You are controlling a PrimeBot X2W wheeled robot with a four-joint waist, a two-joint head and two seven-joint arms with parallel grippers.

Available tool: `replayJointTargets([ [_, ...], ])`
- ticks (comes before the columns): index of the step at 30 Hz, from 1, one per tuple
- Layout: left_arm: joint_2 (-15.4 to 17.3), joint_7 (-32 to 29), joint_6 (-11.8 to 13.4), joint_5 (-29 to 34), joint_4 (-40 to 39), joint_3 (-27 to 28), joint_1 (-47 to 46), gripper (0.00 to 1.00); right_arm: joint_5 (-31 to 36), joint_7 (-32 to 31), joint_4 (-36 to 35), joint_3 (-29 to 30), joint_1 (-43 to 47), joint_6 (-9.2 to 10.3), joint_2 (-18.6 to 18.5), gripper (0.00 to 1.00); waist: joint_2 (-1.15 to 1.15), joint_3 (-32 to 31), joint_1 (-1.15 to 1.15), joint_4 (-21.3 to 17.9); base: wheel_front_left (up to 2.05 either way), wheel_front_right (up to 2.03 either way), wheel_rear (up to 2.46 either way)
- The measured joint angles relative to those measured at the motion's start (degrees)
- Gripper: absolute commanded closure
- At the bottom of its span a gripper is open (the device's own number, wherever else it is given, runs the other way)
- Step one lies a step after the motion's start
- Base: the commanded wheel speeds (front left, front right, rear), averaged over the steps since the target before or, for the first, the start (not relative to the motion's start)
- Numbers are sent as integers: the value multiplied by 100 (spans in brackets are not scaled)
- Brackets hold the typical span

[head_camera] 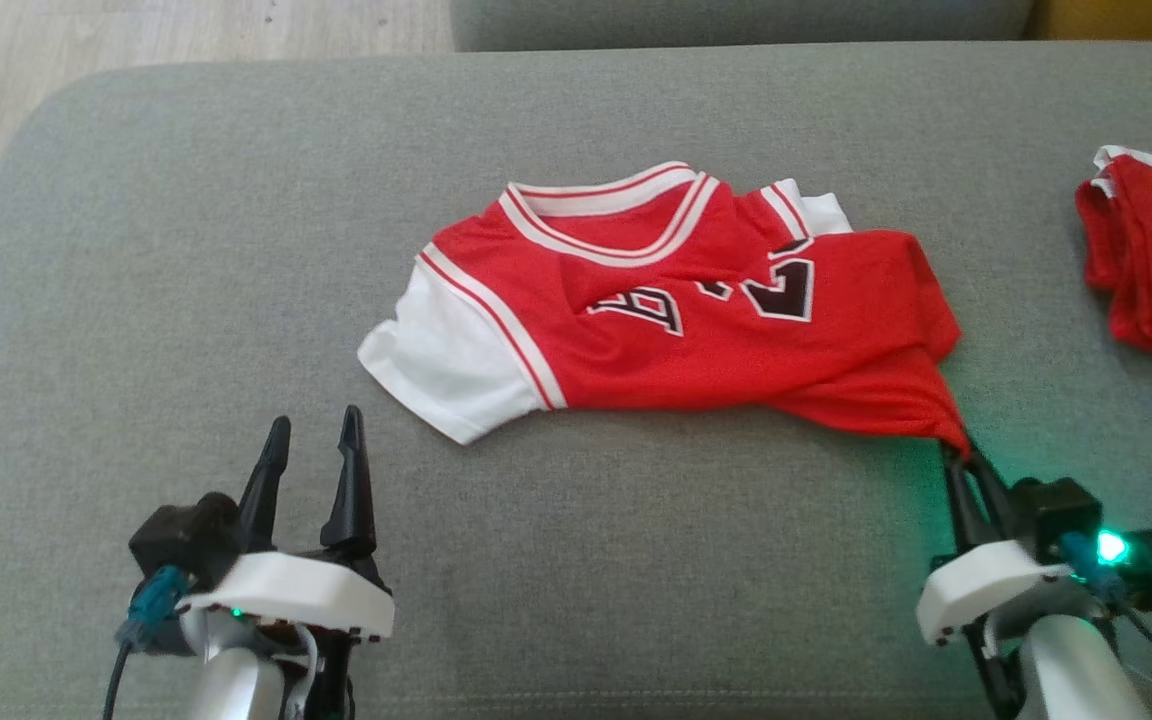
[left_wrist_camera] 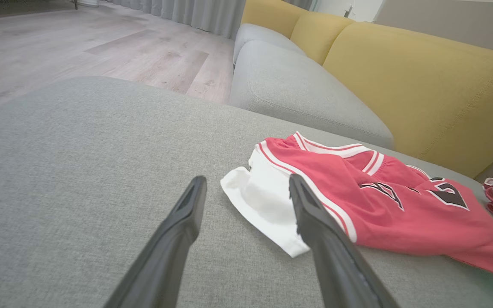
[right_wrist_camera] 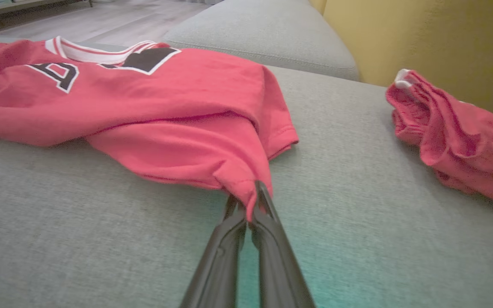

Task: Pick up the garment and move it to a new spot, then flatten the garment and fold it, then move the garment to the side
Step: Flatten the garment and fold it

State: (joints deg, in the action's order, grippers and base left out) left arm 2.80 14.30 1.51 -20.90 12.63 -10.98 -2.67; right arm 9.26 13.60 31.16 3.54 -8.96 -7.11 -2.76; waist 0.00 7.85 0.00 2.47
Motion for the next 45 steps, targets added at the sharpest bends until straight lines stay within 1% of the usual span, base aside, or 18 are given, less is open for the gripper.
replayJointTargets([
  [2,-1,0,-2,7,7,0,-1,0,45,0,-57,246,15,0,9,100,0,27,0,-36,0,0,0],
  [3,0,0,-7,7,9,2,-1,0,63,1,-63,324,14,0,9,94,0,37,0,-42,0,0,0],
  [5,0,0,-9,16,16,3,-1,0,131,1,-63,495,13,0,11,74,0,59,0,-45,0,0,0],
  [8,0,0,-25,16,36,5,-7,0,201,3,-60,689,10,0,12,72,0,80,0,-38,0,0,0],
  [9,0,0,-25,16,36,5,-7,0,201,3,-60,689,10,0,12,69,0,80,0,-38,0,0,0],
  [10,0,0,-33,16,40,4,-8,0,208,4,-60,743,8,0,13,61,0,84,0,-34,0,0,0],
  [11,0,0,-36,16,41,5,-10,0,234,9,-60,787,8,0,13,28,0,88,0,-31,0,0,0],
  [12,0,0,-36,16,45,5,-13,0,245,11,-60,814,7,0,13,0,0,89,0,-27,0,0,0],
  [16,0,0,-45,42,52,5,-20,0,230,21,-87,832,8,0,13,0,0,71,0,-19,0,0,0],
  [19,0,0,-44,42,51,15,-20,0,133,56,-238,833,15,0,13,0,0,51,0,-34,0,0,0],
  [23,0,0,-43,42,51,29,-20,0,53,59,-594,858,52,0,13,0,0,17,0,-88,0,0,0],
  [30,0,0,-43,64,44,42,-20,0,23,62,-1413,914,169,0,14,0,0,-105,0,-162,0,0,0],
  [34,0,0,-49,65,45,43,-19,0,-41,62,-1726,896,186,0,15,0,0,-197,0,-167,0,0,0],
  [39,0,0,-54,65,77,-3,-13,0,-234,42,-1814,670,330,0,15,0,0,-323,0,-138,0,0,0],
  [45,-1,0,-57,59,213,-151,13,0,-578,0,-1717,303,381,0,15,0,0,-500,0,-54,0,0,0],
])
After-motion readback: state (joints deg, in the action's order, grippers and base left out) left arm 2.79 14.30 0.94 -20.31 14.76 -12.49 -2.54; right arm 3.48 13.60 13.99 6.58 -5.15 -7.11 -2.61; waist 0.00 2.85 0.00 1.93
